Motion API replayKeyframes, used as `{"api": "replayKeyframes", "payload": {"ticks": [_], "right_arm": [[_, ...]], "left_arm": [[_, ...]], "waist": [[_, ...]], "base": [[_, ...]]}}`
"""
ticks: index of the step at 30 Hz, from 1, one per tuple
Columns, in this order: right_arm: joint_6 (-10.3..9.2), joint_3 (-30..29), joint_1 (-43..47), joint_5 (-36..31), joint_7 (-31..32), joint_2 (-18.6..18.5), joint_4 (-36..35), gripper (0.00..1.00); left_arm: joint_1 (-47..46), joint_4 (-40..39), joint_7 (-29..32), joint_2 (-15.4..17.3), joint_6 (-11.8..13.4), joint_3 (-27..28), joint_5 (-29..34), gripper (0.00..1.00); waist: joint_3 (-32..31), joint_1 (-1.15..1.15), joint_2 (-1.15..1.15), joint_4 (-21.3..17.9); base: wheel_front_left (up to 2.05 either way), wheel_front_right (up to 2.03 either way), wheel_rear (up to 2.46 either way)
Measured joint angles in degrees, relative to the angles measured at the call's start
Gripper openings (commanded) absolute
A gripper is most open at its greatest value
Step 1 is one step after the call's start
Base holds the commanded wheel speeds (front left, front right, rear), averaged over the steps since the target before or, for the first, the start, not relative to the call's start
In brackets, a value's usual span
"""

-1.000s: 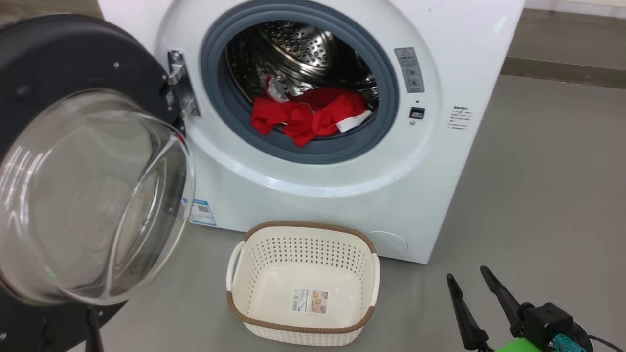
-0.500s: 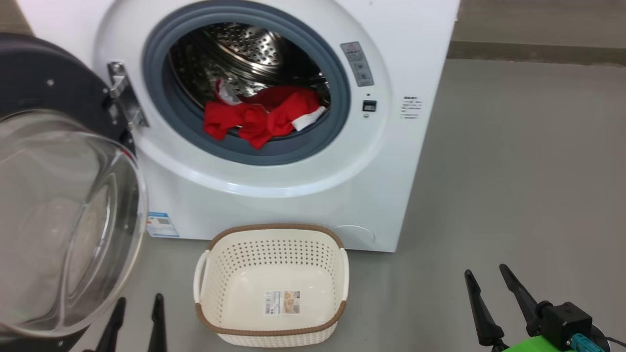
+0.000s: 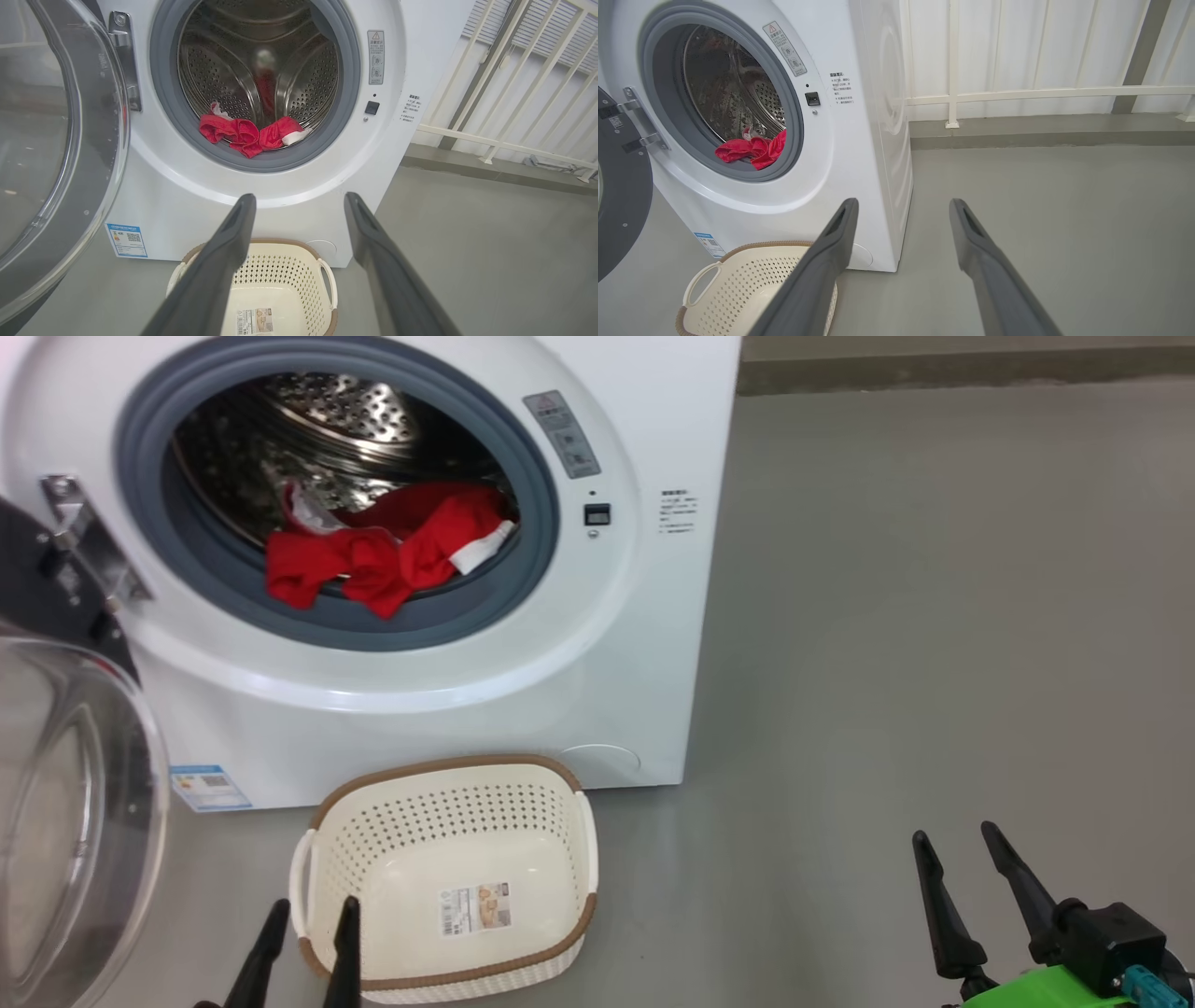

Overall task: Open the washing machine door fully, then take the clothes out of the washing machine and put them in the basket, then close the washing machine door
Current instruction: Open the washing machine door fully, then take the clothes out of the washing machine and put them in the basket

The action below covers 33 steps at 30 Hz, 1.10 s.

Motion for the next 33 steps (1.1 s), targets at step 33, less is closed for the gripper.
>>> {"api": "replayKeyframes", "payload": {"ticks": [33], "right_arm": [[0.0,-1.4,0.97,0.79,0.0,0.53,-0.99,1.0]], "left_arm": [[-0.09,-0.22,0.0,0.77,0.0,-1.19,-2.97,1.0]], "waist": [[1.93,0.0,0.0,-2.48]], "base": [[0.0,0.0,0.0]]}}
